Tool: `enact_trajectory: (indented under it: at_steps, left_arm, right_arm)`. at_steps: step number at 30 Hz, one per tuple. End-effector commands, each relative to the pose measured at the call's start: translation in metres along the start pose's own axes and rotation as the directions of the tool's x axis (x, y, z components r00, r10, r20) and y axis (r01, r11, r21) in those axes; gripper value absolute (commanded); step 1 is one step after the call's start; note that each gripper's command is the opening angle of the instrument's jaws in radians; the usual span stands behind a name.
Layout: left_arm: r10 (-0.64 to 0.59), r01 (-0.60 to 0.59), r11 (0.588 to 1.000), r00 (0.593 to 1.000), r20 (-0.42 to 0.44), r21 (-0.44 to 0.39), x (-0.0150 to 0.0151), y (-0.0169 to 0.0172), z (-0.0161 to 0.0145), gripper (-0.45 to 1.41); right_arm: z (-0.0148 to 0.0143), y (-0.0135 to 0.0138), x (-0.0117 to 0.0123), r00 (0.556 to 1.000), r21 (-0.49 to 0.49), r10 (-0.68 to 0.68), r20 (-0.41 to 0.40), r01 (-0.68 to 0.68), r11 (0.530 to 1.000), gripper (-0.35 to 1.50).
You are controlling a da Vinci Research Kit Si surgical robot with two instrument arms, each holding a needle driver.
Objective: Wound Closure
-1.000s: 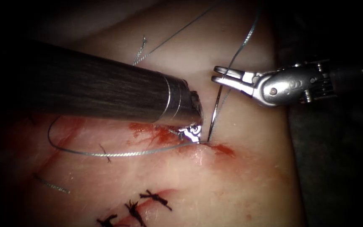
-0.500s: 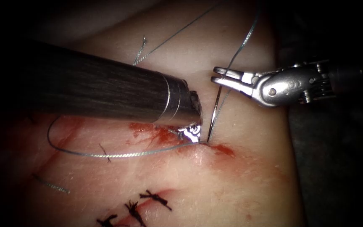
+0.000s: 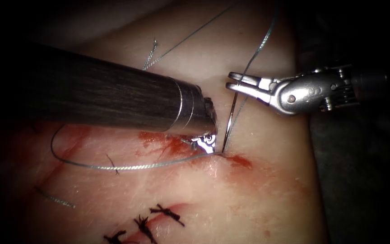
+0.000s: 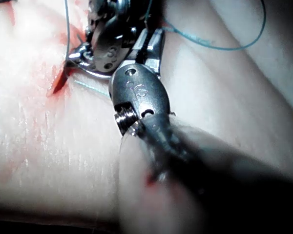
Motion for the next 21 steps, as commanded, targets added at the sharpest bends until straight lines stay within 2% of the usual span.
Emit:
enact_trajectory:
  at_steps: [1,21]
  left_arm:
    - [0.000,0.000,1.000,1.000,0.000,0.000,0.0004,-0.0006,0.0002,-0.45]
    - [0.000,0.000,1.000,1.000,0.000,0.000,0.0004,-0.0006,0.0002,-0.45]
  right_arm:
    - [0.0008,-0.0003,-0.0002,1.000,0.003,-0.001,-0.002,0.001,1.000,-0.35]
    - [0.0009,-0.0005,0.0005,1.000,0.007,0.021,-0.021,-0.020,1.000,-0.35]
